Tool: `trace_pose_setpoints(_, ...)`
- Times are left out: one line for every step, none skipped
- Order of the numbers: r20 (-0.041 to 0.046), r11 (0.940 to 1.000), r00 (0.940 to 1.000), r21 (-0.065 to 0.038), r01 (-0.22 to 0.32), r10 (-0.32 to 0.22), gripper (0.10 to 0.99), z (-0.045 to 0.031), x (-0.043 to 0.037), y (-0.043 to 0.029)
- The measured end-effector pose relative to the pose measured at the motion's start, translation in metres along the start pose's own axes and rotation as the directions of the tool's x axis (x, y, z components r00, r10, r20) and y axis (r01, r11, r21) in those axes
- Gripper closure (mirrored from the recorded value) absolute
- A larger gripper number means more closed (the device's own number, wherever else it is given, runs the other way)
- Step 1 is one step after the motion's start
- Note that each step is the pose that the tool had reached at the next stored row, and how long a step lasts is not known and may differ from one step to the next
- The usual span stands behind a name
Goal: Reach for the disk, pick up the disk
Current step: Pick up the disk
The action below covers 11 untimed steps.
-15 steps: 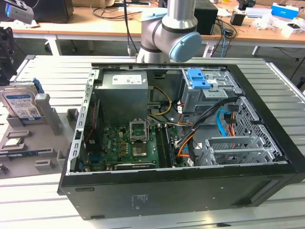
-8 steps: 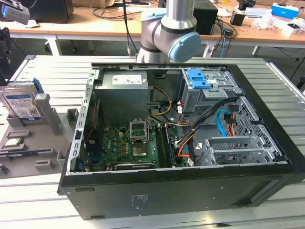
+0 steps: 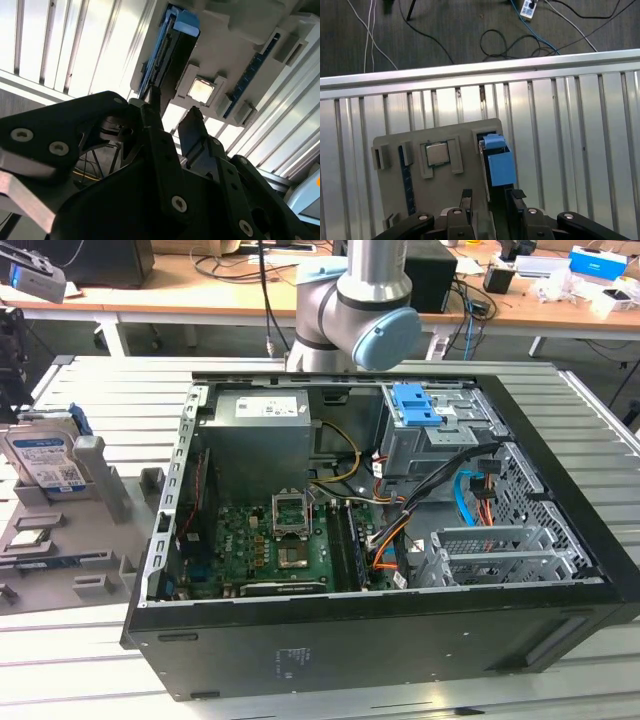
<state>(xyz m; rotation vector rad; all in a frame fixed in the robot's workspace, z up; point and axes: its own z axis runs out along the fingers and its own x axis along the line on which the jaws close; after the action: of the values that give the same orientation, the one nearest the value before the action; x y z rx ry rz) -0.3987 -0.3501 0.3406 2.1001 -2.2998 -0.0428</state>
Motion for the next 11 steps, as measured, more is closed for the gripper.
trace_pose_setpoints(0.0002, 1.0000, 1.0000, 0.000, 0.004, -0.004, 0.667, 0.0006, -0.0012, 0.0019)
trace_pose_setpoints(0.0002, 1.0000, 1.0000, 0.000, 0.006, -0.006, 0.667, 0.0010, -0.0017, 0.0029)
trace_pose_setpoints(0.0004, 0.9999, 0.9999, 0.000, 0.012, -0.012, 0.667, 0.0017, -0.0031, 0.0054)
trace_pose_setpoints(0.0005, 0.9999, 0.9999, 0.000, 0.017, -0.017, 0.667, 0.0026, -0.0044, 0.0075)
trace_pose_setpoints(0.0004, 0.9998, 0.9998, 0.000, 0.019, -0.019, 0.667, 0.0031, -0.0052, 0.0087)
trace_pose_setpoints(0.0001, 0.9998, 0.9998, 0.000, 0.022, -0.022, 0.667, 0.0038, -0.0063, 0.0098)
trace_pose_setpoints(0.0002, 0.9997, 0.9997, 0.000, 0.025, -0.025, 0.667, 0.0051, -0.0074, 0.0107)
trace_pose_setpoints(0.0000, 0.9996, 0.9996, 0.000, 0.028, -0.028, 0.667, 0.0064, -0.0075, 0.0110)
trace_pose_setpoints(-0.0002, 0.9995, 0.9995, 0.000, 0.032, -0.032, 0.667, 0.0085, -0.0075, 0.0112)
trace_pose_setpoints(-0.0004, 0.9993, 0.9993, 0.000, 0.037, -0.037, 0.667, 0.0119, -0.0076, 0.0114)
trace_pose_setpoints(-0.0007, 0.9990, 0.9990, 0.000, 0.044, -0.044, 0.667, 0.0172, -0.0076, 0.0113)
